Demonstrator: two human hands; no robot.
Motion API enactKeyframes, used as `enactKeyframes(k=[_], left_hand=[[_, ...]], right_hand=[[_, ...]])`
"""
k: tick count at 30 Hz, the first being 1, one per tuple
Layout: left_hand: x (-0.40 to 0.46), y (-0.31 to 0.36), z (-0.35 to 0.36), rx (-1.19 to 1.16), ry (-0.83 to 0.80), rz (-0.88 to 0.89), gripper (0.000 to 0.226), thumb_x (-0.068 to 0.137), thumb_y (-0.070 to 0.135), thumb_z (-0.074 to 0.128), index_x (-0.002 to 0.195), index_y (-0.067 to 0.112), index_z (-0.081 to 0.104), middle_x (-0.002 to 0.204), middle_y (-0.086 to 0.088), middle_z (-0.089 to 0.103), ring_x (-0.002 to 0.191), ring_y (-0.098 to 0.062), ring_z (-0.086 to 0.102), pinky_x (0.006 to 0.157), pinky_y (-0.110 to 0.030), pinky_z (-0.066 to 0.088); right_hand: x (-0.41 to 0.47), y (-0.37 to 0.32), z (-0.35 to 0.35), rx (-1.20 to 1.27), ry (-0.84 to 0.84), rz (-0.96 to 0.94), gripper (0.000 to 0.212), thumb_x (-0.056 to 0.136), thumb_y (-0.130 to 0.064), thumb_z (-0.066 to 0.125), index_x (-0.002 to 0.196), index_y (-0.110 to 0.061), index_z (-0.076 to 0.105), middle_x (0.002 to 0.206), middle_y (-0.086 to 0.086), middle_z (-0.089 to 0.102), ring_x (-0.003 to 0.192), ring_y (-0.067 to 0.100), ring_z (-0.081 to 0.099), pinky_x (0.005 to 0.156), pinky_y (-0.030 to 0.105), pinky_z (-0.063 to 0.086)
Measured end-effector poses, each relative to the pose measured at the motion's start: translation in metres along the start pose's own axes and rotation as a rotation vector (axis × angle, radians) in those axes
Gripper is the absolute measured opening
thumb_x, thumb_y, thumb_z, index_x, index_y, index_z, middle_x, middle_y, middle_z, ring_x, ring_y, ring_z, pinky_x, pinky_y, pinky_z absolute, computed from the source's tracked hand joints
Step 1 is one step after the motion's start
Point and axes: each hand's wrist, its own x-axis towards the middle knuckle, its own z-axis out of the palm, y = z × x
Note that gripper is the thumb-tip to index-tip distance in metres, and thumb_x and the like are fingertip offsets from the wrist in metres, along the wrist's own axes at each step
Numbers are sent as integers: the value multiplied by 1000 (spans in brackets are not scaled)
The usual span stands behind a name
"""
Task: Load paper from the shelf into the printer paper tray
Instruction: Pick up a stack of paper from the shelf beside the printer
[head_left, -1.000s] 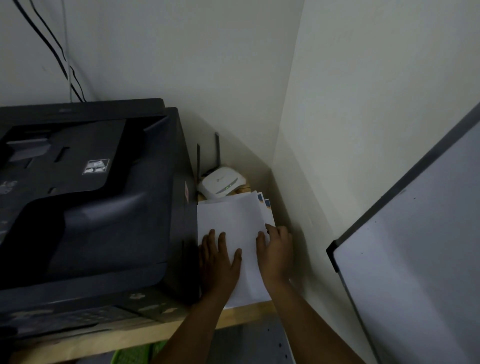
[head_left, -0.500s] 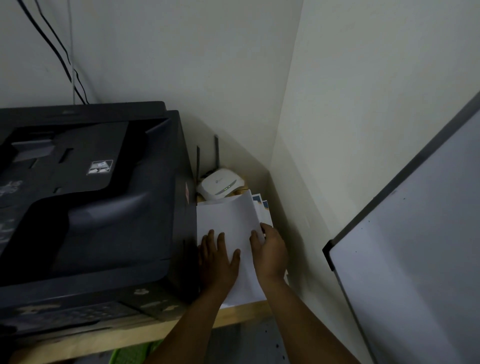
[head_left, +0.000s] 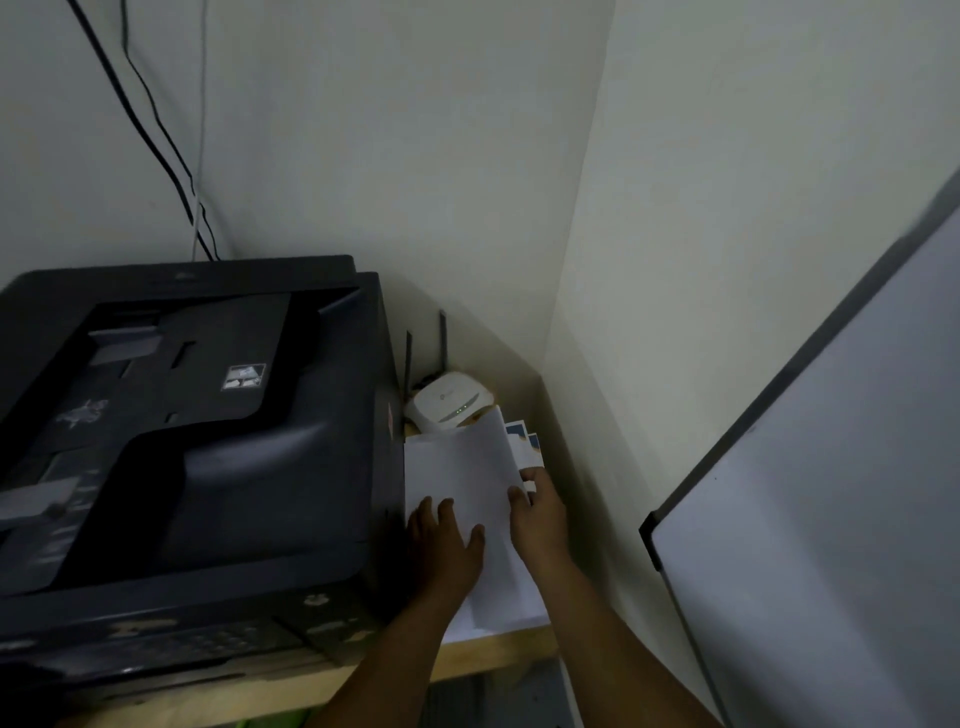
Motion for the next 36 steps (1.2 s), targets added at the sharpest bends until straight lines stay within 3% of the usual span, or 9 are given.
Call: enactKeyframes(k=[4,8,12,18,22,28,33,36], left_hand=[[-11,13,-12,-63,-6,-18,65,103,51,49,158,24,28,170,-5,15,152,-31,25,123,-47,34],[-28,33,-32,-63,38,21,63,101,54,49,154,24,31,168,-5,23,145,-31,38,117,-46,43],[-52,53,-59,-65,86,80,64,99,59,46,151,26,30,162,-4,31,139,-28,46,111,-46,49],[-87,95,-117,-193,232,224,48,102,50,53,139,20,46,142,-7,55,118,-21,63,97,-30,54],[-93,126,-151,-295,313,263,59,103,51,51,150,15,44,154,-11,47,132,-27,57,106,-38,50],[-94,152,-201,-517,373,270,73,97,63,54,156,24,37,164,-3,38,144,-27,47,113,-51,48],[-95,149,-263,-763,363,205,99,82,73,69,159,22,33,165,-8,31,146,-33,43,116,-54,44],[-97,139,-303,-871,332,181,108,80,70,73,163,21,25,170,-9,24,150,-34,38,116,-51,41]], right_hand=[[-9,-23,-2,22,31,16,18,110,-17,54,122,-28,60,112,-3,66,101,19,68,84,37,62],[-28,-50,-12,29,52,-23,17,108,-16,55,121,-25,62,114,-1,66,104,21,66,70,25,52],[-45,-86,-35,46,58,-40,17,107,-15,55,119,-25,63,114,1,69,103,25,67,73,32,52],[-69,-144,-79,74,57,-112,15,107,-15,55,117,-20,64,113,1,71,103,24,68,86,41,59],[-81,-176,-105,169,108,-161,12,107,-12,56,112,-18,66,103,-7,71,97,18,68,74,29,53],[-99,-223,-135,266,151,-246,12,108,-19,59,117,-24,65,104,-15,71,95,12,69,72,29,53],[-117,-268,-156,318,122,-357,13,108,-20,61,120,-25,64,102,-15,75,86,5,73,64,18,52],[-128,-294,-157,352,70,-426,13,108,-22,64,120,-27,65,104,-10,81,89,7,78,70,21,59]])
